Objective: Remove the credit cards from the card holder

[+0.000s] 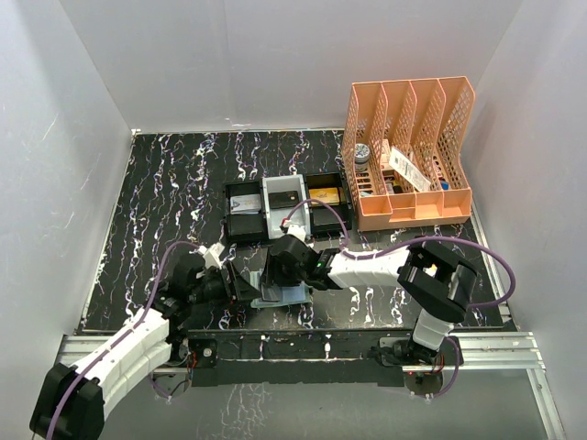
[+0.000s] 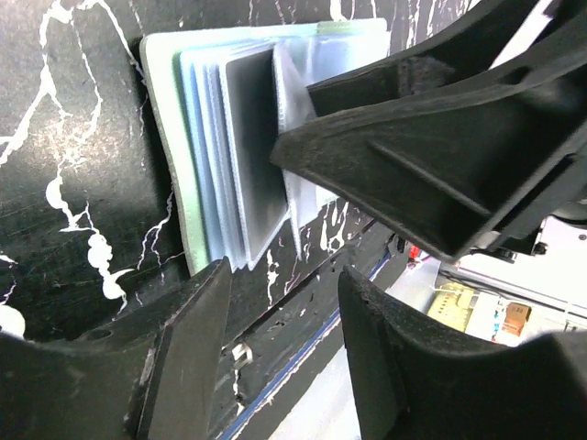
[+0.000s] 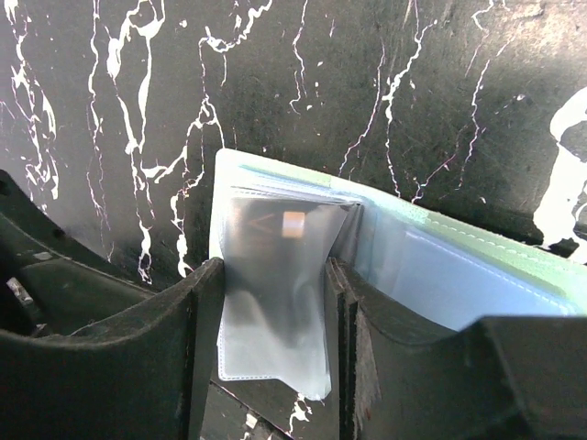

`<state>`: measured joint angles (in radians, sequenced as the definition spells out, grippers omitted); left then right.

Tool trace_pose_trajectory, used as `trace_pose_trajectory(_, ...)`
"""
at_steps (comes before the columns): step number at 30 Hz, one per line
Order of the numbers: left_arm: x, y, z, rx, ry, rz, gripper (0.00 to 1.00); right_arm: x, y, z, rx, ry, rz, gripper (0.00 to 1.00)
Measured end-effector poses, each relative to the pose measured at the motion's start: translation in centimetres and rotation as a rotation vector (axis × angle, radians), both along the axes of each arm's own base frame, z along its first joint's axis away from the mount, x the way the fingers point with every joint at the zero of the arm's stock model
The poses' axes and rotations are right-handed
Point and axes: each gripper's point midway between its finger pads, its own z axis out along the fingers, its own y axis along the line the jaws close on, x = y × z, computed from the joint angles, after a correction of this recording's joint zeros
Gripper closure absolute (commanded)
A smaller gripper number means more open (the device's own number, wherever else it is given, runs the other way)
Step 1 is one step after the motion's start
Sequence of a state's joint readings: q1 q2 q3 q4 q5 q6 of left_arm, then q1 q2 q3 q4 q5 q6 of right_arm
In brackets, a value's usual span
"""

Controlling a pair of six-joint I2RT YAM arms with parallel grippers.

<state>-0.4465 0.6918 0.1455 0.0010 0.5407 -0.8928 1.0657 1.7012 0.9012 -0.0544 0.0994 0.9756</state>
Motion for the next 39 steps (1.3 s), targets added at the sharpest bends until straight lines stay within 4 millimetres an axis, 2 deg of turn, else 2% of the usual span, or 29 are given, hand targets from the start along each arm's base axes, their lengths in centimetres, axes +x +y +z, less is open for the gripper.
trace_pose_trajectory(3,-0.4,-0.2,-0.7,-0.005,0.014,-0.006,0.56,0.0,0.1,0.1,0.004,-0.001,0.001,0.61)
trace_pose_trajectory(9,-0.1,-1.0,-0.1,-0.029,-0.023,-0.023,0.59,0.0,0.2,0.2,0.011,0.001,0.001,0.61)
trace_pose_trajectory(17,0.2,-1.3,-0.4,-0.018,-0.027,-0.023,0.62,0.0,0.2,0.2,0.011,0.001,0.002,0.6)
trace_pose_trajectory(22,0.2,-1.6,-1.1,-0.006,-0.009,-0.034,0.72,0.0,0.2,0.2,0.012,0.001,0.001,0.6)
trace_pose_trajectory(27,0.3,-1.7,-1.5,0.002,0.0,-0.038,0.76,-0.2,-0.1,-0.1,0.002,0.007,0.0,0.59)
trace_pose_trajectory(33,0.4,-2.0,-1.6,0.001,-0.005,-0.044,0.76,-0.2,-0.2,-0.1,0.003,0.006,0.001,0.57)
trace_pose_trajectory(39,0.5,-2.3,-1.7,-0.003,-0.005,-0.05,0.7,-0.4,-0.6,0.1,-0.004,0.01,0.0,0.47)
